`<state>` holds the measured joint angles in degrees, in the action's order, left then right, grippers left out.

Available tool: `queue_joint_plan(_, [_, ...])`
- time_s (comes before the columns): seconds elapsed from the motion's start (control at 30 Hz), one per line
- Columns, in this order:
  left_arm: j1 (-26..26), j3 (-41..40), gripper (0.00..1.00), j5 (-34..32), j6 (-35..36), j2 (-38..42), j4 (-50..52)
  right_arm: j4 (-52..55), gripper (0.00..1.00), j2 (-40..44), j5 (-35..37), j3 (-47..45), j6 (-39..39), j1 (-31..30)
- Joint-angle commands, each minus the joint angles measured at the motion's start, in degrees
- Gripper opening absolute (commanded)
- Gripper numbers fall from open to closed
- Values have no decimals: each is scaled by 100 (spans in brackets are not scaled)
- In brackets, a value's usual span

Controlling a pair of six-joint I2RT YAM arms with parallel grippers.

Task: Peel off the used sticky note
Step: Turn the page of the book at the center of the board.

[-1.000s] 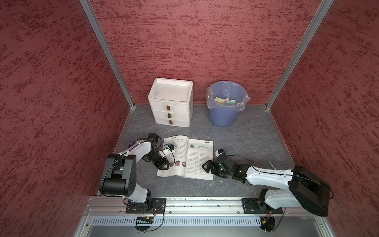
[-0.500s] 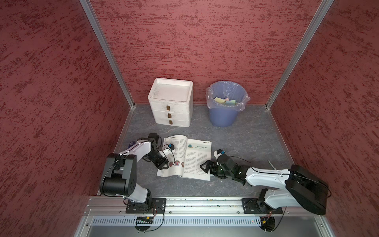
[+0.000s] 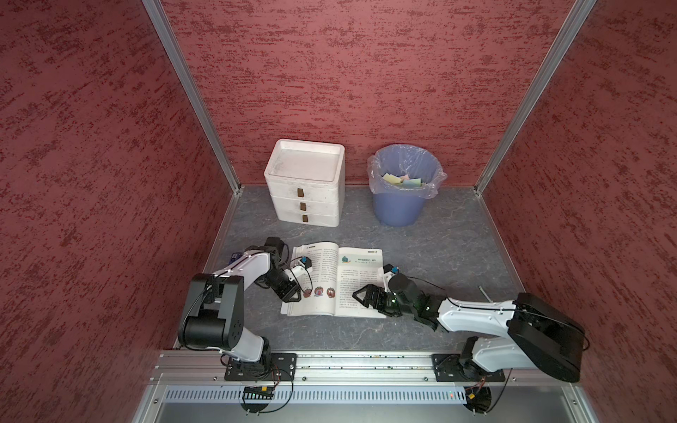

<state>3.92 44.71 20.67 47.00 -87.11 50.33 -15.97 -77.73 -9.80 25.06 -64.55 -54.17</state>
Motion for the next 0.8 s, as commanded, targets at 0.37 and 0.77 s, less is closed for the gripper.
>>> queue_joint_plan(0.37, [48, -13, 43, 60, 69, -288, -101, 2361, 98, 1852, 1193, -515, 109, 30])
queue_joint_plan(0.77, [69, 13, 39, 51, 71, -338, -75, 1425, 97, 1128, 622, -428, 317, 30])
